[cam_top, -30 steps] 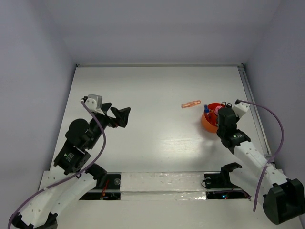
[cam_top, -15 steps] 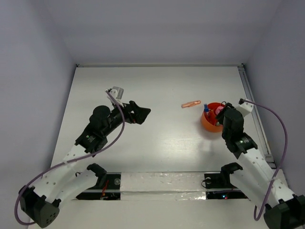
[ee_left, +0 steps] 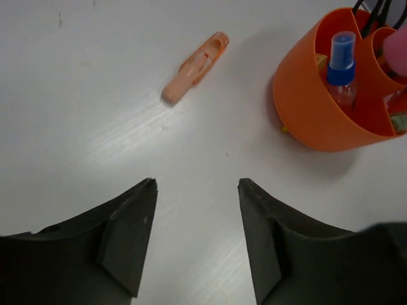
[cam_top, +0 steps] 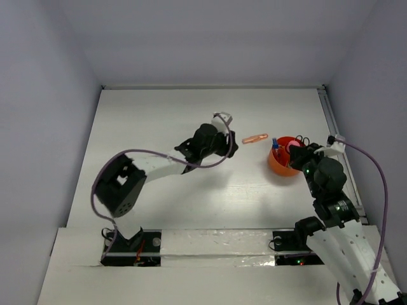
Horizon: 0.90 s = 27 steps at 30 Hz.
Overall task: Sort the stationery into containers
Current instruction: Pick up the stationery from the center of the board.
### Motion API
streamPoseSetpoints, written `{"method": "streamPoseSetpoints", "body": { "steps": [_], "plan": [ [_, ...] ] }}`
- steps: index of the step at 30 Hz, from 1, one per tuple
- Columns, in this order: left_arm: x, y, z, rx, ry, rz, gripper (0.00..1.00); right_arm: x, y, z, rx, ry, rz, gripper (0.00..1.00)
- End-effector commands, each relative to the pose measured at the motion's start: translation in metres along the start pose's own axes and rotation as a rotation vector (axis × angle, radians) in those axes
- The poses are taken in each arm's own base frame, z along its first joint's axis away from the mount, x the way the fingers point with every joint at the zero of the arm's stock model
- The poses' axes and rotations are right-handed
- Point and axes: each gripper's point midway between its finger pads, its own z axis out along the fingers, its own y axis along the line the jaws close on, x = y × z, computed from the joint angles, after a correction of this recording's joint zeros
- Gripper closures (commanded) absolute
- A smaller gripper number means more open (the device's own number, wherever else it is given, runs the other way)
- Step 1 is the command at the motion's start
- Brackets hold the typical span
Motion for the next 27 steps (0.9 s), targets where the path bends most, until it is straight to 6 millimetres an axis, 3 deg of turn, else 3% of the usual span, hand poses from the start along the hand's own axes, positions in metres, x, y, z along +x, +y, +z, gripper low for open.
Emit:
{"method": "streamPoseSetpoints", "body": {
  "steps": [1, 2, 3, 4, 5, 7, 10, 11, 13, 21, 27],
  "plan": [
    [-0.067, -0.025, 0.034, 0.067, -0.119, 0.182, 0.51, -0.006, 0.035, -0.013, -0.183, 0.025, 0.037, 0.95],
    [-0.045, -0.016, 0.055, 0.056, -0.048, 0.214, 0.54, -0.001, 0.039, -0.014, -0.207, 0.047, 0.036, 0.92],
    [-0.040, -0.014, 0.065, 0.054, -0.020, 0.246, 0.56, 0.002, 0.040, -0.015, -0.218, 0.059, 0.035, 0.92],
    [-0.047, -0.017, 0.074, 0.057, 0.003, 0.281, 0.67, 0.004, 0.041, -0.016, -0.224, 0.070, 0.032, 0.91],
    [-0.026, -0.007, 0.090, 0.055, 0.067, 0.341, 0.69, 0.006, 0.043, -0.016, -0.238, 0.080, 0.023, 0.90],
    [-0.023, -0.008, 0.105, 0.080, 0.109, 0.400, 0.69, 0.008, 0.043, -0.016, -0.245, 0.089, 0.016, 0.88],
    [0.004, 0.000, 0.123, 0.106, 0.201, 0.468, 0.65, 0.011, 0.047, -0.017, -0.271, 0.104, -0.005, 0.86],
    [-0.004, -0.006, 0.128, 0.130, 0.192, 0.479, 0.64, 0.012, 0.049, -0.018, -0.283, 0.111, -0.010, 0.86],
    [0.010, -0.003, 0.140, 0.145, 0.244, 0.504, 0.61, 0.014, 0.049, -0.017, -0.286, 0.118, -0.020, 0.84],
    [0.020, 0.000, 0.154, 0.160, 0.278, 0.524, 0.59, 0.025, 0.055, -0.017, -0.334, 0.160, -0.039, 0.83],
    [0.027, 0.013, 0.159, 0.110, 0.304, 0.545, 0.58, 0.025, 0.059, -0.017, -0.354, 0.164, -0.049, 0.83]
  ]
}}
